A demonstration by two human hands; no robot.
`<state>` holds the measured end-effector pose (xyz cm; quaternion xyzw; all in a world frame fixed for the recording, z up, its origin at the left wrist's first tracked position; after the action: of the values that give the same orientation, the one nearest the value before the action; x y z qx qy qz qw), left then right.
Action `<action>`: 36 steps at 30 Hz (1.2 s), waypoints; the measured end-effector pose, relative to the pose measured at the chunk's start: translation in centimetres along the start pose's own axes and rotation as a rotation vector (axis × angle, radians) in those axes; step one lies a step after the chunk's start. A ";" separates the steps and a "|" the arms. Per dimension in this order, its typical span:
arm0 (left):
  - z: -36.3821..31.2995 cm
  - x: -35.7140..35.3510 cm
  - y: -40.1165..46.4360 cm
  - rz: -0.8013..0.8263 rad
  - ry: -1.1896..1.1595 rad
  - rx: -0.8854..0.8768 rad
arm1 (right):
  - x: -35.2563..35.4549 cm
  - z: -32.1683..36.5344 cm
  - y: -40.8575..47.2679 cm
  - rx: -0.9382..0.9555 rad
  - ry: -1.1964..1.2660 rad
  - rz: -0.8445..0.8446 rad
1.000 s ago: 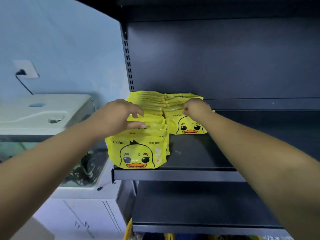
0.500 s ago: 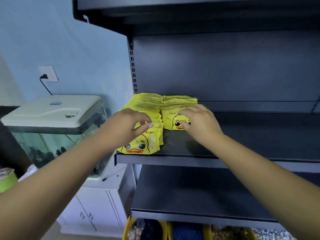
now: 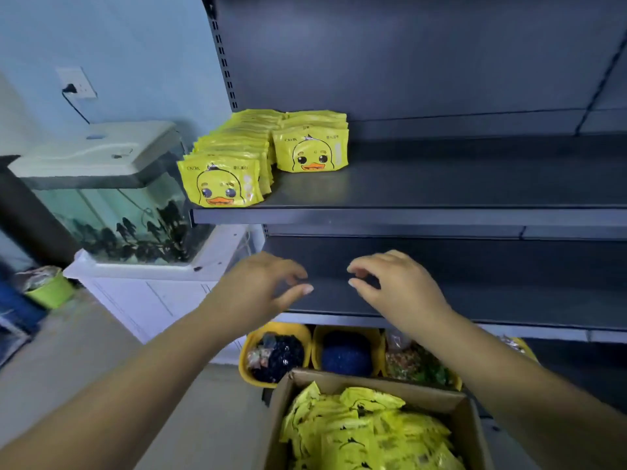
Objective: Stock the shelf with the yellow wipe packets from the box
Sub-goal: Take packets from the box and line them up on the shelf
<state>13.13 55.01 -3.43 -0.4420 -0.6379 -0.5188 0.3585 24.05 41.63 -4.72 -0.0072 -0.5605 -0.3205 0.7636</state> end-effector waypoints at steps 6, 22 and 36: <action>-0.6 -9.2 -3.1 0.104 -0.241 0.139 | -6.3 -5.4 -7.1 -0.154 -0.037 0.111; 2.1 -38.0 -18.5 0.812 -0.365 0.489 | -30.1 -18.5 -26.9 -0.781 0.041 0.775; 1.9 -49.9 -22.0 0.854 -0.429 0.830 | -36.7 -25.7 -38.4 -1.887 0.356 0.203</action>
<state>10.17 45.76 -57.16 -0.5759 -0.6111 0.0608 0.5397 20.69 19.26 -59.21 -0.6175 0.0549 -0.5679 0.5414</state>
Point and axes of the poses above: each hand's wrist, its own y-axis towards the middle knuckle, its own x-axis out of the back of the hand, z = x × y, the point moved 5 cm from there along y, towards the middle knuckle, and after that the axes turned 1 degree about -z, right-handed, at the moved point
